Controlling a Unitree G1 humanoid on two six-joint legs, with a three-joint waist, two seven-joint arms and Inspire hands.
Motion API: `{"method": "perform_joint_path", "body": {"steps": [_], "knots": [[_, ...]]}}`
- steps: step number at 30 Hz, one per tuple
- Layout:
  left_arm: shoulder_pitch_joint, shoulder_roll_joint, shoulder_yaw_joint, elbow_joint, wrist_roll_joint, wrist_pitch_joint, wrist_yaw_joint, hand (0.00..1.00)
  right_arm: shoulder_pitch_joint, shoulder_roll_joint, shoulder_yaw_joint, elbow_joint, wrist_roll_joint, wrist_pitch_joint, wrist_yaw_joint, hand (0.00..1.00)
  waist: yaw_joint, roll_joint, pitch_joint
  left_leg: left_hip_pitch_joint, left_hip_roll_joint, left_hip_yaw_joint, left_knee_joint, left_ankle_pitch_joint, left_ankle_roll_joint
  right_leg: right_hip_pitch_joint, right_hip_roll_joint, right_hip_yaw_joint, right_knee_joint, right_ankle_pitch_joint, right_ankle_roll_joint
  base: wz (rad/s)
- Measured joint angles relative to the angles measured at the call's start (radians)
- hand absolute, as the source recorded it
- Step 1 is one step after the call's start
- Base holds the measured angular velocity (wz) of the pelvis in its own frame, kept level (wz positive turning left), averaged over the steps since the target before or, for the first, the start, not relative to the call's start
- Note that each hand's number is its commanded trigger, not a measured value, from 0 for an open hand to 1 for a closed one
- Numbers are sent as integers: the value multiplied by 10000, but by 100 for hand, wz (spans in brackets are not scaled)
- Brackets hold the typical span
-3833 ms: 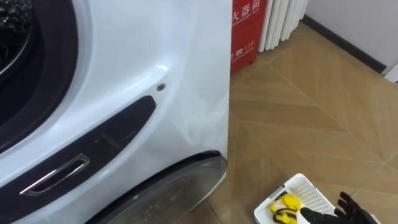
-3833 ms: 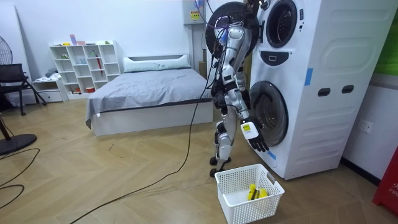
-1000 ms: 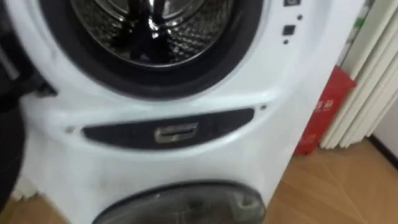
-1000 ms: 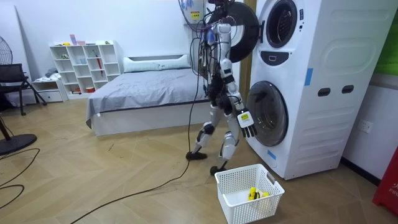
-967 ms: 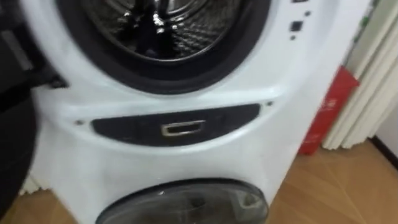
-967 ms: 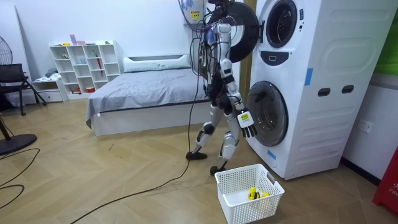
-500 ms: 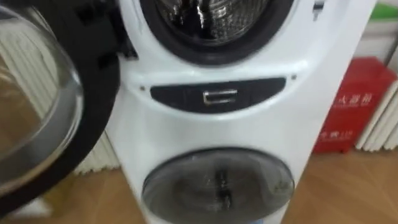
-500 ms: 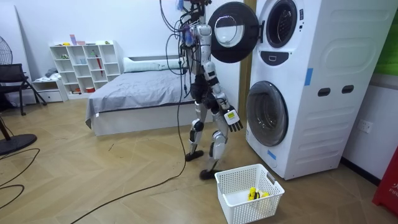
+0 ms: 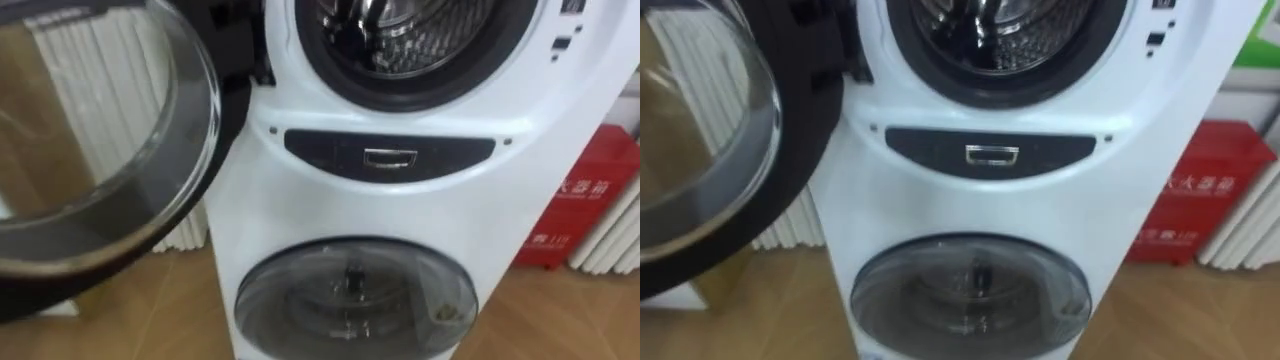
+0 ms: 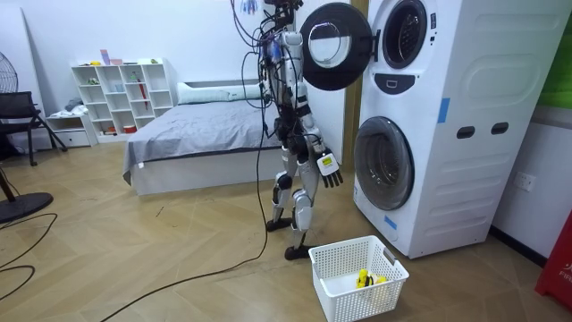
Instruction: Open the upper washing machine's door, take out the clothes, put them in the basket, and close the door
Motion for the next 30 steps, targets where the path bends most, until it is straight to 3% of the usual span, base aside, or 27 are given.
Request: {"method": "perform_joint_path", "body": {"steps": [4, 6, 13, 17, 21, 25, 30], "knots": [[77, 29, 41, -6, -19, -182, 90, 0, -7, -16, -1, -3, -180, 1, 35, 0, 60, 155, 149, 39, 142, -112, -77, -67, -105, 7, 159, -41, -144, -13, -83, -4], [198, 29, 41, -2, -91, -192, 95, 0, 16, -51, -12, -17, -240, 3, 35, 0, 45, 210, 182, 46, 151, -111, -77, -67, -105, 10, 174, -40, -157, -43, -119, -5], [382, 32, 216, 19, -490, -206, 105, 0, 47, -62, -35, -22, -230, 5, 156, 0, 50, 212, 138, -23, 138, -192, -143, -67, -106, 59, 156, -152, -310, -79, -123, 6], [355, 65, 218, 172, -1562, -208, 105, 0, 78, -67, -51, 28, -139, 6, 137, 0, 32, 258, 91, 153, 109, -352, -274, -66, -106, 247, 127, -301, -330, -114, -83, 11], [376, 143, 602, 204, -1841, -201, 157, 0, 115, -68, -424, 20, -270, 15, 138, 0, 44, 254, 89, 304, 98, -346, -297, -66, -105, 394, 113, -339, -333, -119, -74, 1], [327, 395, 1514, 129, -2024, -172, 335, 0, 374, -219, -920, -231, -637, 35, 242, 0, 43, 292, 89, 461, 98, -340, -304, -66, -105, 522, 111, -316, -327, -124, -74, 0], [-195, 1060, 2475, 33, -2911, -183, 406, 0, 636, -460, -1649, -689, -1000, 18, 339, 0, 52, 421, 75, 631, 95, -299, -321, -67, -106, 675, 120, -216, -295, -124, -72, -3]]}}
